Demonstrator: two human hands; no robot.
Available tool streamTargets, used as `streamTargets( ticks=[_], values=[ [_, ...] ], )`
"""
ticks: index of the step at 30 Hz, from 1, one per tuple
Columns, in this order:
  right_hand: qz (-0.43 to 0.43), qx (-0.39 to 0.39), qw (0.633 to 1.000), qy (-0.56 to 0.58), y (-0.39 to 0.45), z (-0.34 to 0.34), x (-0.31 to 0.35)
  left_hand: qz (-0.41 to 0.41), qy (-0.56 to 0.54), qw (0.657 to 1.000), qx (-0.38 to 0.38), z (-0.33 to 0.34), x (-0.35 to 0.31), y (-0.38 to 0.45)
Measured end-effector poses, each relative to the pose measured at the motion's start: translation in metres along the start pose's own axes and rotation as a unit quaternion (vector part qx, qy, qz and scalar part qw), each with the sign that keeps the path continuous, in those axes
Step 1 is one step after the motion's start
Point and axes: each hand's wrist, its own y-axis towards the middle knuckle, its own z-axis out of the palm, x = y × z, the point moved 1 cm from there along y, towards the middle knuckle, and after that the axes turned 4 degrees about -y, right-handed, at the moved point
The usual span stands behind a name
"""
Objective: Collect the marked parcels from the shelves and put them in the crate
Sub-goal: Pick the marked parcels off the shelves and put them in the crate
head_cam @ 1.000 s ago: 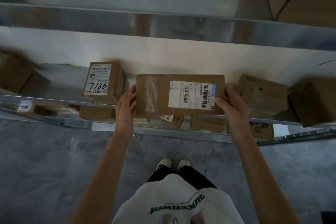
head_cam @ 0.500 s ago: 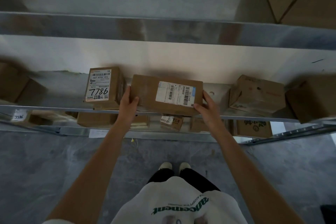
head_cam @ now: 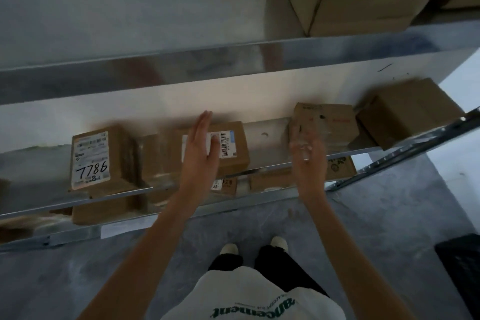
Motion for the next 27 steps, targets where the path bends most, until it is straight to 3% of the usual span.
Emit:
streamTargets(
  ticks=[4,6,8,12,15,17,21,27],
  values=[
    [0.050,-0.124,0.991,-0.004,0.040,-0.058,-0.031,0.002,-0.054,0.991,0.119,0.069,-0.038,0.014],
    [0.090,-0.120,0.989,0.004,0.062,-0.078,-0.047,-0.027,-0.054,0.985,0.160,0.105,-0.047,0.019],
    [0.133,-0.063,0.989,0.025,0.081,-0.090,-0.063,-0.091,-0.078,0.977,0.176,0.138,-0.052,0.023],
    [0.170,0.100,0.976,0.097,0.110,-0.102,-0.085,-0.230,-0.156,0.950,0.145,0.185,-0.071,0.026],
    [0.118,0.188,0.970,0.097,0.123,-0.109,-0.088,-0.261,-0.172,0.944,0.106,0.207,-0.085,0.022],
    [0.092,0.212,0.966,0.113,0.126,-0.117,-0.087,-0.274,-0.207,0.939,0.038,0.212,-0.089,0.019],
    [0.084,0.239,0.952,0.172,0.134,-0.135,-0.086,-0.334,-0.296,0.892,-0.073,0.206,-0.095,0.009],
    [0.089,0.298,0.925,0.218,0.128,-0.142,-0.075,-0.307,-0.346,0.877,-0.132,0.187,-0.100,-0.007]
  ],
)
